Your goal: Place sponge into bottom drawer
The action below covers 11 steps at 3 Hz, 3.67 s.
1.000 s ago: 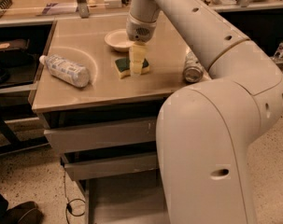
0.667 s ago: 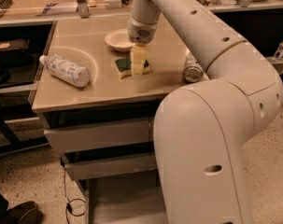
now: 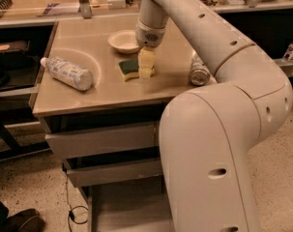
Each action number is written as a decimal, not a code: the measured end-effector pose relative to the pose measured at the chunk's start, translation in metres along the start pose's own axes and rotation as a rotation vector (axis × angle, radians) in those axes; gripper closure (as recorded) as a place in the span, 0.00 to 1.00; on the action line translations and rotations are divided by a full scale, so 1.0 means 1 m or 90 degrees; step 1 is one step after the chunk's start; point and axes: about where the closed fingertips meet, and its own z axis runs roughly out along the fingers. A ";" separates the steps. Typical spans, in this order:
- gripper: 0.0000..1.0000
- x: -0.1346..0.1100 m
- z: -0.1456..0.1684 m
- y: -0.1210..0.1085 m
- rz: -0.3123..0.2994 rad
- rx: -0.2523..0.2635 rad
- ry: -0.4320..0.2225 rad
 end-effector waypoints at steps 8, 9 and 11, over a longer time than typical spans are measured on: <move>1.00 0.012 0.008 0.009 0.015 -0.013 0.002; 1.00 0.012 0.008 0.009 0.015 -0.013 0.002; 1.00 0.015 -0.011 0.031 0.024 0.025 -0.006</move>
Offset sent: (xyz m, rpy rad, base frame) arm -0.0237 -0.0215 -0.0104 -0.0256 0.0721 -0.0177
